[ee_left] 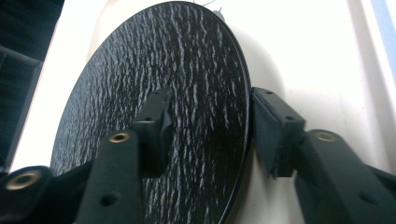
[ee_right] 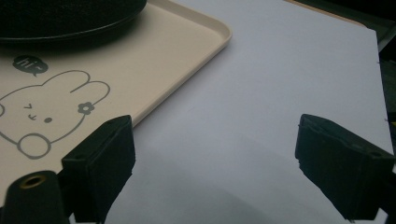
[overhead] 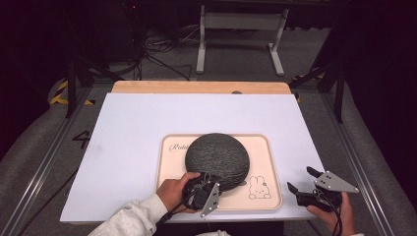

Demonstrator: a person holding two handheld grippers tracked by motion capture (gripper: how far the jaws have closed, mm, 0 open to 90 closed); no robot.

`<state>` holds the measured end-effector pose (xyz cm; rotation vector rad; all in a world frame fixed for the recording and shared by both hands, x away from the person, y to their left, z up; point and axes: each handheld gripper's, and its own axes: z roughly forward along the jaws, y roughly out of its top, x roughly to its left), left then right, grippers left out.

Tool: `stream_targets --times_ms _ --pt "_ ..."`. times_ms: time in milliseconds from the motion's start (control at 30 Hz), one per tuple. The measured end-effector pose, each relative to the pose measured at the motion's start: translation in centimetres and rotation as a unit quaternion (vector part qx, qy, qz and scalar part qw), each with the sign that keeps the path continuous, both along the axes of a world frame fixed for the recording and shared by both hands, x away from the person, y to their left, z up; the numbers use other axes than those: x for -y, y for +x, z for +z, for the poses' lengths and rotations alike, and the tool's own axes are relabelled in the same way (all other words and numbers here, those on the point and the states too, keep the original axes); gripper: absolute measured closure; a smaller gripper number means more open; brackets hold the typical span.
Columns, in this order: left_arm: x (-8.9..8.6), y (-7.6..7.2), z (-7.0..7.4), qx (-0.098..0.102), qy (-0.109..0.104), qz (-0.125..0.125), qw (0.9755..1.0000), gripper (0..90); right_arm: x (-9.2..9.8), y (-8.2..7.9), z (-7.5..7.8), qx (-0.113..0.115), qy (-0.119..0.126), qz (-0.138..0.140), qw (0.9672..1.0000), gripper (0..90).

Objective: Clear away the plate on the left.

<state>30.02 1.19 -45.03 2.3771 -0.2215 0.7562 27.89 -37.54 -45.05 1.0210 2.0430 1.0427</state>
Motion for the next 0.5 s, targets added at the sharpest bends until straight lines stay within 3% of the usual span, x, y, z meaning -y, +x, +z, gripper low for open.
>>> stream_targets --times_ms 233,500 --pt "-1.1 0.0 1.5 -0.021 -0.055 0.013 0.9982 39.0 0.0 -0.1 0.1 0.002 0.000 0.000 1.0000 12.7" --pt "-1.8 0.6 2.1 -0.014 -0.085 0.039 0.9955 25.2 0.0 -0.1 0.1 0.002 0.000 0.000 1.0000 12.7"
